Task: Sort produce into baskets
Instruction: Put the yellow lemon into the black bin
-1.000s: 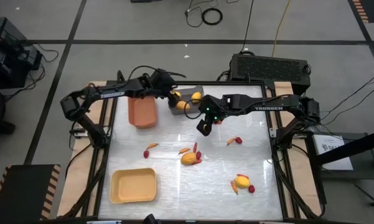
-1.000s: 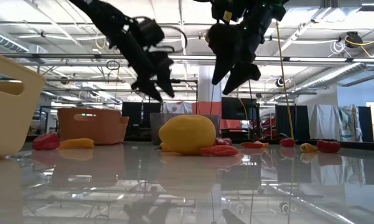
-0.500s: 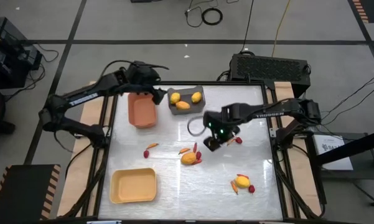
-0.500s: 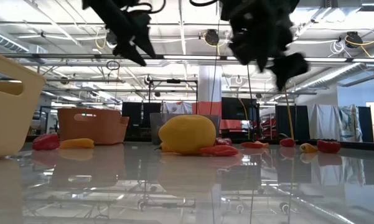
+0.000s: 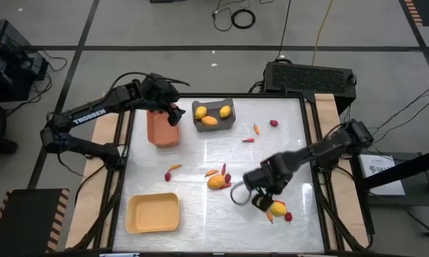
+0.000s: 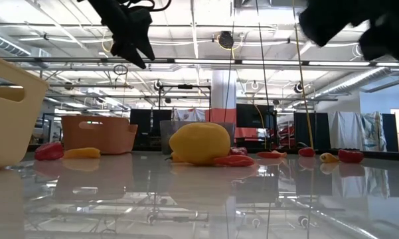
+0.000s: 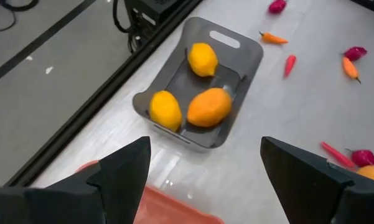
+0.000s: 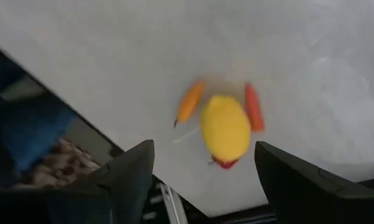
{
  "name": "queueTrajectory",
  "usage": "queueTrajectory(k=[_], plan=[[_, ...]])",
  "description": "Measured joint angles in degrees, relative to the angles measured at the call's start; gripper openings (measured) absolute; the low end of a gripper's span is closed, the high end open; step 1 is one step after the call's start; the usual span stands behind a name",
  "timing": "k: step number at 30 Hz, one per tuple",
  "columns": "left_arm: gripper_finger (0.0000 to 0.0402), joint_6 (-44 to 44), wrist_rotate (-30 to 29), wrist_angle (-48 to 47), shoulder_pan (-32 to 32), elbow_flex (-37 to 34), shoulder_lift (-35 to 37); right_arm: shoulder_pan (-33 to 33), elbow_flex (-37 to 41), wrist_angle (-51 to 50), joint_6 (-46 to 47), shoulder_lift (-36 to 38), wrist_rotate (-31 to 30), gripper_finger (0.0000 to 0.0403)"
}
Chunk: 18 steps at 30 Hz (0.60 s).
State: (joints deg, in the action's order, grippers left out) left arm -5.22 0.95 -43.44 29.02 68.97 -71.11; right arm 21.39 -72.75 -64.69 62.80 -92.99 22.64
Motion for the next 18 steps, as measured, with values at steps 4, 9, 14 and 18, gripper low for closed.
queueTrajectory(k=[4, 9, 14, 18], plan=[[0.0311, 1.1, 0.1, 0.0, -1.1, 0.0, 0.0, 5.4, 0.0, 0.3, 2.4, 0.0, -0.6, 0.0270], [0.0311, 1.7, 0.2, 0.6, -1.8, 0.0, 0.0, 10.7, 0.0, 1.1, 2.4, 0.0, -8.1, 0.0270], [0.0311, 2.7, 0.3, 1.8, -2.2, 0.0, 0.0, 14.7, 0.0, 3.3, 0.1, 0.0, -13.3, 0.0270], [0.0311, 2.8, 0.3, 1.8, -2.2, 0.0, 0.0, 17.0, 0.6, 3.7, -0.4, 0.0, -13.8, 0.0270]])
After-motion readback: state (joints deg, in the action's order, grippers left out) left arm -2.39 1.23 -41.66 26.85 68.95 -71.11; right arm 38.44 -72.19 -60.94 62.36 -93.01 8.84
